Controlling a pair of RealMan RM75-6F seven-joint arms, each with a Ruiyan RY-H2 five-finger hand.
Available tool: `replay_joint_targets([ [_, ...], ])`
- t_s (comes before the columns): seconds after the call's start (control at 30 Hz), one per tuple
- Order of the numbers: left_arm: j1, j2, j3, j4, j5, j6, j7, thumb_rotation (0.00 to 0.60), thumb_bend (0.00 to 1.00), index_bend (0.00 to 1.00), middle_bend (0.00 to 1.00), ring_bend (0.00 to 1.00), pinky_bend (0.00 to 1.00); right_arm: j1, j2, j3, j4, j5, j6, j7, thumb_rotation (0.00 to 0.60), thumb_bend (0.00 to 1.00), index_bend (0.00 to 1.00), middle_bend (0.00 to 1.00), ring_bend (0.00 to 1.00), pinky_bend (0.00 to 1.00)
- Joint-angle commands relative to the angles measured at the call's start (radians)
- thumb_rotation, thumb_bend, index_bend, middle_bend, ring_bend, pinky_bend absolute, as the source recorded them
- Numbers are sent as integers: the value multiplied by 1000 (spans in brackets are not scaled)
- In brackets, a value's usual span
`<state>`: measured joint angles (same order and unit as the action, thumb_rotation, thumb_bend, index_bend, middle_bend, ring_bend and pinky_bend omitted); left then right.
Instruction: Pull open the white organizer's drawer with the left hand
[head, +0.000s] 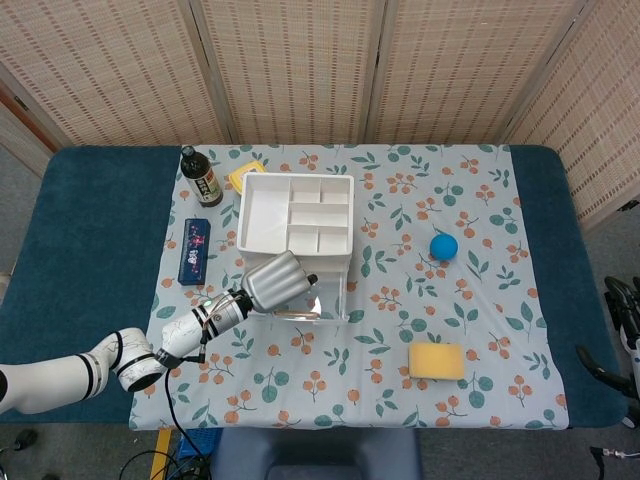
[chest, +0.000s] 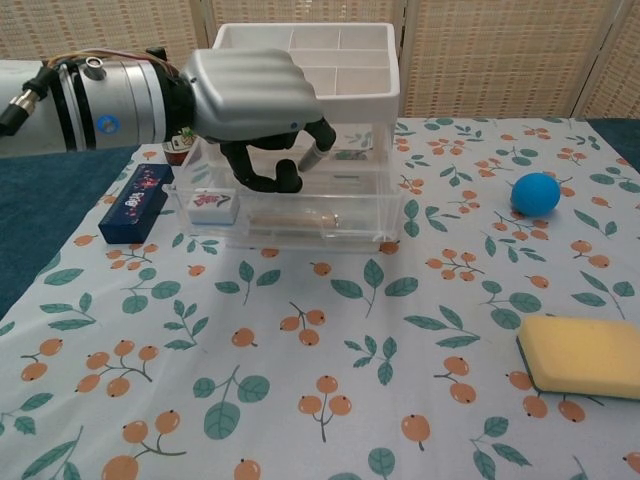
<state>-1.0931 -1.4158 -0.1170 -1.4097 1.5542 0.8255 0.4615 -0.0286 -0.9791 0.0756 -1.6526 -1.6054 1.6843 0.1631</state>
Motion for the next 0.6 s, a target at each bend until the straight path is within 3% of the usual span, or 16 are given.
replay_joint_targets([
  [0.03,-1,0,1,1,0,0,-2,600,259,503,940,986,1000,0,0,0,0,0,0,-1,600,265,0,104,0,5],
  [0.6,-3,-11,-1,13,-4,15,-4,600,298,581,940,986,1000,-4,0,-1,-1,1,4,-1,600,264,0,108,0,5],
])
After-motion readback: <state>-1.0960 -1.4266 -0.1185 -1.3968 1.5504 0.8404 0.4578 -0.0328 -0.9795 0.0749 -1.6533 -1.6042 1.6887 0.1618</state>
